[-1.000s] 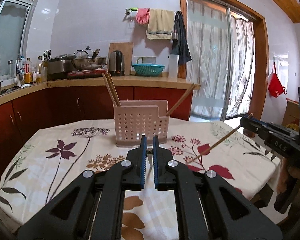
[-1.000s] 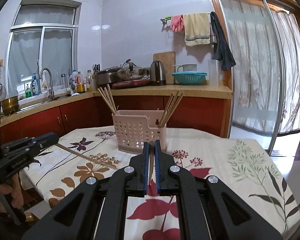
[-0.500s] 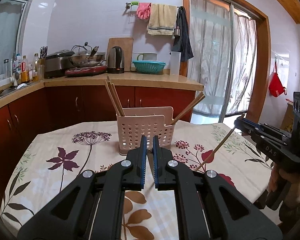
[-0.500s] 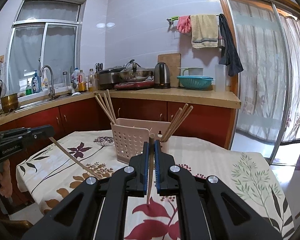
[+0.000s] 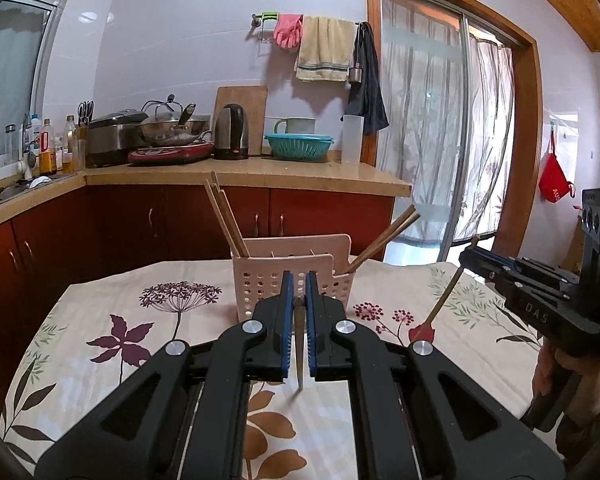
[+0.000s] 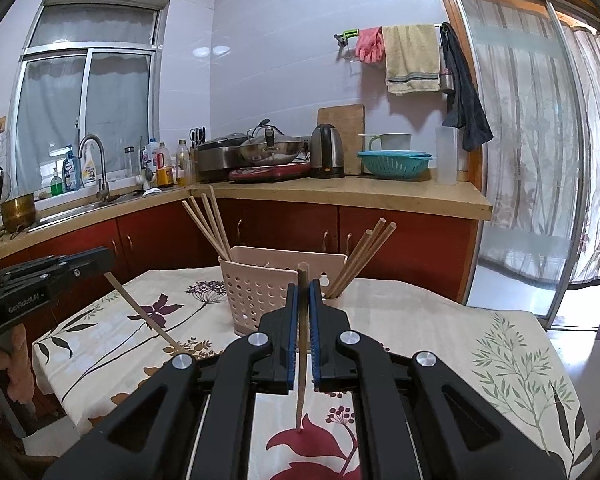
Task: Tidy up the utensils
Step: 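Lift both held chopsticks upright and carry them over the pink holder, then lower both chopsticks into the pink holder and open both tools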
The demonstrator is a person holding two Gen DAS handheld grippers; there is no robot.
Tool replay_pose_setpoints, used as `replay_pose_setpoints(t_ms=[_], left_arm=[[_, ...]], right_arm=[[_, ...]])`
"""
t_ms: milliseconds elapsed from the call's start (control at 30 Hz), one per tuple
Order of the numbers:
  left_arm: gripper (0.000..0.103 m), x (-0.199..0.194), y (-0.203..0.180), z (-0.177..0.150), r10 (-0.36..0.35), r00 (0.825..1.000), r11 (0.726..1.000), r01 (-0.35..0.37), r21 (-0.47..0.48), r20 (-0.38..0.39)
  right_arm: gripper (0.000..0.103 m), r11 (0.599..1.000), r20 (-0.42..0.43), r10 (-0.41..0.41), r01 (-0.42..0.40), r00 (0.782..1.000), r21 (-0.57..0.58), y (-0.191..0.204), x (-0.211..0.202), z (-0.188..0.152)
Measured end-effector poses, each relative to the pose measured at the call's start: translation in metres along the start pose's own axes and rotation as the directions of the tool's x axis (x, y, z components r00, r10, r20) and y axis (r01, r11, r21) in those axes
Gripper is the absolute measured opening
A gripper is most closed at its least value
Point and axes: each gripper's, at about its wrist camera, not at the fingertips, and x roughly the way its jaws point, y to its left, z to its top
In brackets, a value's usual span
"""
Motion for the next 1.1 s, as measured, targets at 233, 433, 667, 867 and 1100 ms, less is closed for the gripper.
replay_pose_setpoints(t_ms=[233,433,667,867,1100], left_arm=[[0.006,-0.005,0.005,0.014,-0.028,0.999,0.999,0.029,-0.025,0.027],[0.006,-0.01,0.006,0.037,-0.051,0.996,0.998,0.053,-0.017,0.076],[0.006,-0.012,0.004,0.076,-0.067,0.984,0.998,0.064,0.023,0.162],[0.006,-0.009,0.005,0.103,-0.055,0.972,0.997,0.041,0.065,0.23],[0.006,0.009,0.011,0.129,-0.03,0.958,0.997,0.008,0.078,0.287]], right_arm=[[0.006,1.0,0.022,0.016,-0.016,1.0,0.011,-0.002,-0.002,0.012],[0.006,0.999,0.064,0.037,-0.038,0.997,0.018,-0.004,-0.002,0.03],[0.006,0.998,0.15,0.065,-0.068,0.987,0.013,-0.005,-0.003,0.069],[0.006,0.998,0.214,0.061,-0.058,0.975,-0.019,-0.005,0.002,0.096],[0.006,0.997,0.256,0.063,-0.053,0.965,-0.048,-0.004,0.022,0.12]])
